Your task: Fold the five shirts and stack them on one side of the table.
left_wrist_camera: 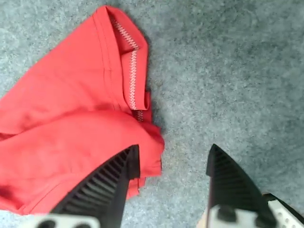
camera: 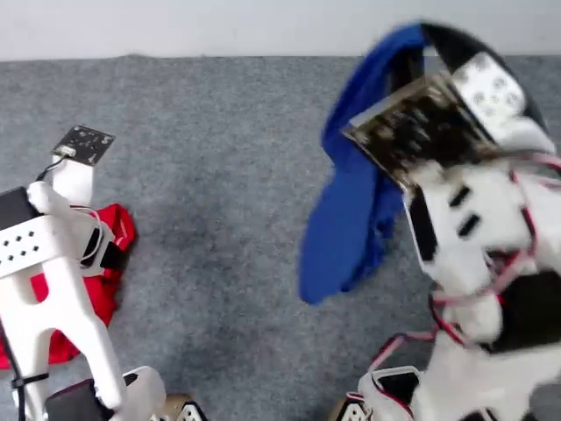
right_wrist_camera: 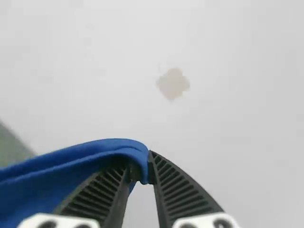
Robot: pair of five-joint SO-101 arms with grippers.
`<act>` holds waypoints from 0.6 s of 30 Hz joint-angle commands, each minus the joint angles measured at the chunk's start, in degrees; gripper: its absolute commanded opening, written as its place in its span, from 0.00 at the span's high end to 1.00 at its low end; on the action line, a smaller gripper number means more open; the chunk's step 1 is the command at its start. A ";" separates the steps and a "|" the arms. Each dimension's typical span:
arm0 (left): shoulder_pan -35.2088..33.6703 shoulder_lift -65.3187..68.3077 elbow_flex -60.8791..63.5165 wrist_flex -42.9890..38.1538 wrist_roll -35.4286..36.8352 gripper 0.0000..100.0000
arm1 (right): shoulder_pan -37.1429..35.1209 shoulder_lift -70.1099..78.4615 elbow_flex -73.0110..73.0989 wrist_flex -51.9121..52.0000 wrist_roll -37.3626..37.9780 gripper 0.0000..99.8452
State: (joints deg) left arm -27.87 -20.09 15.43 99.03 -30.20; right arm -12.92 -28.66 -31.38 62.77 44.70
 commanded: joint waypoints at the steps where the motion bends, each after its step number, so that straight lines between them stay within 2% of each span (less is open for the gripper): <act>1: -1.67 -2.20 -0.31 0.88 0.44 0.77 | -4.09 2.24 -1.85 -8.48 5.27 0.99; 6: -5.01 -2.20 -0.40 0.88 0.44 0.77 | -12.88 6.29 -1.85 -16.22 14.95 0.99; 10: -7.03 -2.20 -0.57 0.88 0.44 0.77 | -18.59 10.15 -1.85 -26.07 26.20 0.99; 13: -8.44 -2.20 -0.57 0.88 0.44 0.77 | -19.82 13.76 -1.85 -34.42 34.55 0.99; 18: -9.76 -5.63 -0.48 0.79 0.35 0.77 | -19.38 17.45 -1.93 -44.88 39.82 0.99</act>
State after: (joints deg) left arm -37.19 -21.85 15.43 99.03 -30.20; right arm -32.18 -11.60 -31.30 23.74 81.54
